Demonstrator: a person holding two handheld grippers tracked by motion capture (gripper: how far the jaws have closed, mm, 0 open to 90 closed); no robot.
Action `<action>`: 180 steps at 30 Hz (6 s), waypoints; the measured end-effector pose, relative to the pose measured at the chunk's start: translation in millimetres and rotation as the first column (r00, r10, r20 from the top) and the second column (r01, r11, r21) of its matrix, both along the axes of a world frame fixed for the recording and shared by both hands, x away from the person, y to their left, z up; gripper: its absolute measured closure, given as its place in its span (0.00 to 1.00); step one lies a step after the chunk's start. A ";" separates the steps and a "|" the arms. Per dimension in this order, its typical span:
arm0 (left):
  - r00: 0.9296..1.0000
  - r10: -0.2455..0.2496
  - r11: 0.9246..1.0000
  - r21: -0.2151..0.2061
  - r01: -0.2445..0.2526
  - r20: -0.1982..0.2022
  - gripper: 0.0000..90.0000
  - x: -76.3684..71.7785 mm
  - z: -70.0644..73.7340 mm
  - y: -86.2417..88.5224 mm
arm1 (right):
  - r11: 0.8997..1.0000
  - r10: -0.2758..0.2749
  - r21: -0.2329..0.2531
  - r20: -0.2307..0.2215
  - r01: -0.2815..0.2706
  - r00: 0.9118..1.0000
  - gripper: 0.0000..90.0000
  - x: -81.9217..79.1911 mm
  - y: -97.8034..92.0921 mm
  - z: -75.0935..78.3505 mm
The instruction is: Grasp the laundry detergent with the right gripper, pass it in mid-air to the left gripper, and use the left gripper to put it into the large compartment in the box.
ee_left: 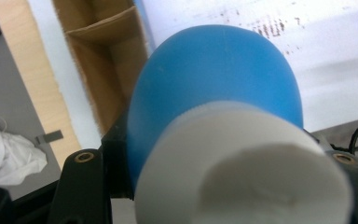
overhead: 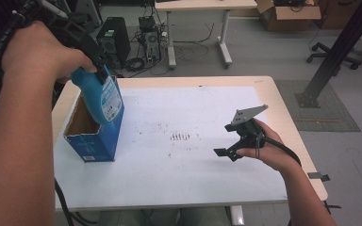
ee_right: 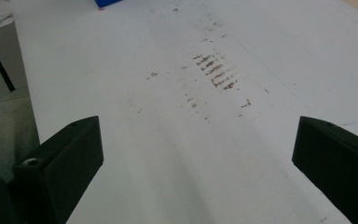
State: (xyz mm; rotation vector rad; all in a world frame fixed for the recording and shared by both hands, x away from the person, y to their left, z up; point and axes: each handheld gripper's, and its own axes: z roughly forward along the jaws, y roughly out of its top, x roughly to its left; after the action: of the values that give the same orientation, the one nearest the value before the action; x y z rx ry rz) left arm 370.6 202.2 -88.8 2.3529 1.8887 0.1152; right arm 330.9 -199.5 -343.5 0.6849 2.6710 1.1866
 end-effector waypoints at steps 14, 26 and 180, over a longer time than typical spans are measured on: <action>0.994 0.105 0.994 -0.001 -0.105 -0.006 0.43 13.5 -1.9 31.6 | 1.000 -0.004 -0.001 -0.008 0.004 1.000 0.02 6.5 1.3 -3.1; 0.988 0.152 0.988 0.008 -0.152 -0.006 0.43 22.1 -1.0 47.3 | 1.000 -0.009 -0.012 -0.017 0.009 1.000 0.02 9.4 1.9 -7.1; 0.966 0.207 0.978 0.050 -0.201 -0.153 0.43 59.8 -212.7 78.8 | 1.000 0.001 0.001 -0.044 -0.001 0.999 0.02 9.9 2.6 -22.3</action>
State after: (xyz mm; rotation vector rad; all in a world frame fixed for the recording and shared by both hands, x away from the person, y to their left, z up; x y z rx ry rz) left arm 430.4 281.0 -301.5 2.2419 2.2175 -0.0209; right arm 340.8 -196.9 -365.8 0.7185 2.7073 1.1861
